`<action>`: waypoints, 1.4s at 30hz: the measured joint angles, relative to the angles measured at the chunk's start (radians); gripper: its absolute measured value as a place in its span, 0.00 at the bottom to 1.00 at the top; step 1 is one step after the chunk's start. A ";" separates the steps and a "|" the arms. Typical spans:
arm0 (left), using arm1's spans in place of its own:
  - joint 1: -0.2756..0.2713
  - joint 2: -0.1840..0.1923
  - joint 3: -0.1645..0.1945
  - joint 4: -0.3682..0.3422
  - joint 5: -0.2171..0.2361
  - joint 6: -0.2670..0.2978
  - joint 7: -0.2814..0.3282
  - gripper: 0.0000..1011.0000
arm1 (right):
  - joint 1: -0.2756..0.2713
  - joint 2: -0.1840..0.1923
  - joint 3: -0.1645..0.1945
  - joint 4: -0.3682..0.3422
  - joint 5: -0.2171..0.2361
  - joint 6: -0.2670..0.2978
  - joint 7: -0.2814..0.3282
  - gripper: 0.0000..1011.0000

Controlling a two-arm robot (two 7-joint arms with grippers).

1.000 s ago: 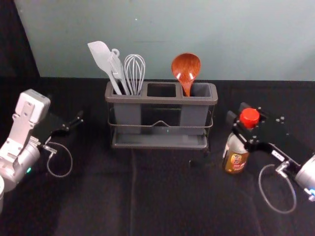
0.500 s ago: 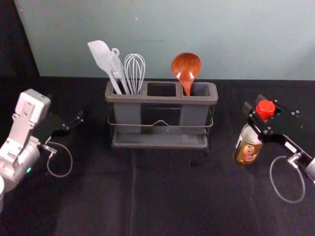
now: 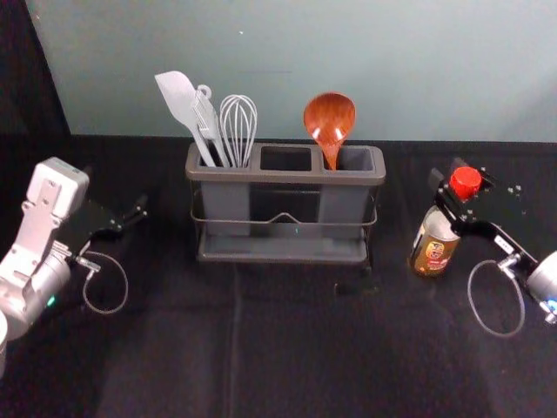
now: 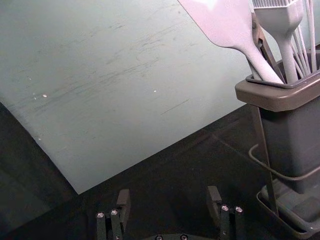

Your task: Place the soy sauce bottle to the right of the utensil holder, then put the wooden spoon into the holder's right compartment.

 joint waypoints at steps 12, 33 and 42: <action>0.000 0.000 0.000 0.000 0.000 0.000 0.000 0.99 | 0.054 -0.023 -0.016 0.061 -0.025 -0.013 0.003 0.37; 0.000 0.000 0.000 0.000 0.000 0.000 0.000 0.99 | 0.141 -0.051 -0.041 0.178 -0.034 -0.049 0.043 0.37; 0.000 0.000 0.000 0.000 0.000 0.000 0.000 0.99 | 0.160 -0.058 -0.058 0.203 -0.036 -0.052 0.053 0.37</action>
